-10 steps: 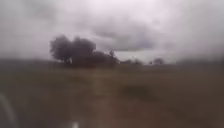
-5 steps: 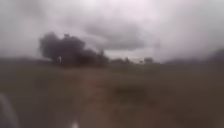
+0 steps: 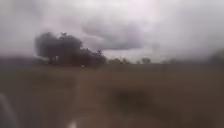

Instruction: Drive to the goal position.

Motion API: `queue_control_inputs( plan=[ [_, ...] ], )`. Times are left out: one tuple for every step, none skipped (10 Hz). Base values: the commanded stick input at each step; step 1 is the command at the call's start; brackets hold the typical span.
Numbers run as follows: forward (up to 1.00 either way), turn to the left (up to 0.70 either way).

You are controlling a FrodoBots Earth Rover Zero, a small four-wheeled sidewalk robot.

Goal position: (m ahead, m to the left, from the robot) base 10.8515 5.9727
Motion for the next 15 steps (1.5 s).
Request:
queue_control_inputs(
  plan=[
    [0.70,0.00],
    [0.70,0.00],
    [0.70,0.00],
    [0.70,0.00],
    [0.70,0.00],
    [0.70,0.00],
    [0.70,0.00],
    [0.70,0.00],
    [0.70,0.00],
    [0.70,0.00],
    [0.70,0.01],
    [0.70,0.27],
    [0.70,0.27],
    [0.70,0.27],
    [0.70,0.27]
  ],
)
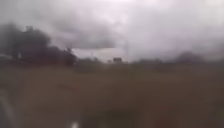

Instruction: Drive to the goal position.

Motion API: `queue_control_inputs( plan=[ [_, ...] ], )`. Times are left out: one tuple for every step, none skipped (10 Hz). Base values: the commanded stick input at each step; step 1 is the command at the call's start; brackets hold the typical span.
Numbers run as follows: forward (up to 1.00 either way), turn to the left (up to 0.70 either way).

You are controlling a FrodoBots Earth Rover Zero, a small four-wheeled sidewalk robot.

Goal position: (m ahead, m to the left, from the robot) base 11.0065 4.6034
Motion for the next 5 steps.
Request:
queue_control_inputs(
  plan=[
    [0.70,0.27],
    [0.70,0.27],
    [0.70,0.27],
    [0.70,0.27],
    [0.70,0.27]
  ],
)
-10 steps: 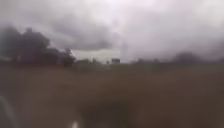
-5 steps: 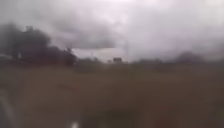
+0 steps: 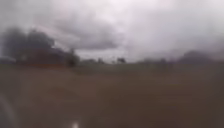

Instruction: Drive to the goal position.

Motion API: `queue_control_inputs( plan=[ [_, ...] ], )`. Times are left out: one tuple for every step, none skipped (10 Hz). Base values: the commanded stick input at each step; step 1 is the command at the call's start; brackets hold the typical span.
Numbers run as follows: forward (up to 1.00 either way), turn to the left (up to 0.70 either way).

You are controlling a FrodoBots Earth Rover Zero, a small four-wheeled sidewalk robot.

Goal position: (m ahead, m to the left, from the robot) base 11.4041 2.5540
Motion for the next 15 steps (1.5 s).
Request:
queue_control_inputs(
  plan=[
    [0.70,0.27],
    [0.70,0.27],
    [0.70,0.27],
    [0.70,0.27],
    [0.70,0.27],
    [0.70,0.27],
    [0.70,0.27],
    [0.70,0.10],
    [0.70,0.00],
    [0.70,0.00],
    [0.70,0.00],
    [0.70,0.00],
    [0.70,0.00],
    [0.70,0.00],
    [0.70,0.00]
  ],
)
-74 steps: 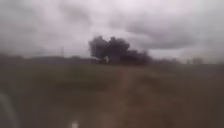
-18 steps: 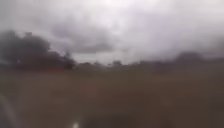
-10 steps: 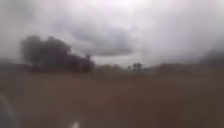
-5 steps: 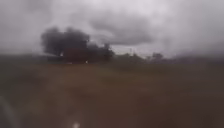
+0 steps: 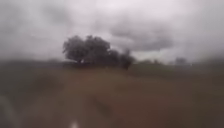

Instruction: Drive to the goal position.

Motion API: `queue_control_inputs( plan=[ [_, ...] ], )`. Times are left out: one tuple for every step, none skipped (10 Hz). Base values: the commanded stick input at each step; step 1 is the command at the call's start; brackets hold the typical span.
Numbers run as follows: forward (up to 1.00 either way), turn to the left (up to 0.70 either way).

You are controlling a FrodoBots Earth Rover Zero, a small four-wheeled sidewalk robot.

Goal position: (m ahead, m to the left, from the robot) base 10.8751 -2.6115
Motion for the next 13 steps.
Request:
queue_control_inputs(
  plan=[
    [0.70,0.00],
    [0.70,0.00],
    [0.70,0.00],
    [0.70,0.00],
    [0.70,0.00],
    [0.70,0.00],
    [0.70,0.00],
    [0.70,0.00],
    [0.70,0.00],
    [0.70,0.00],
    [0.70,0.00],
    [0.70,0.00],
    [0.70,0.00]
  ],
)
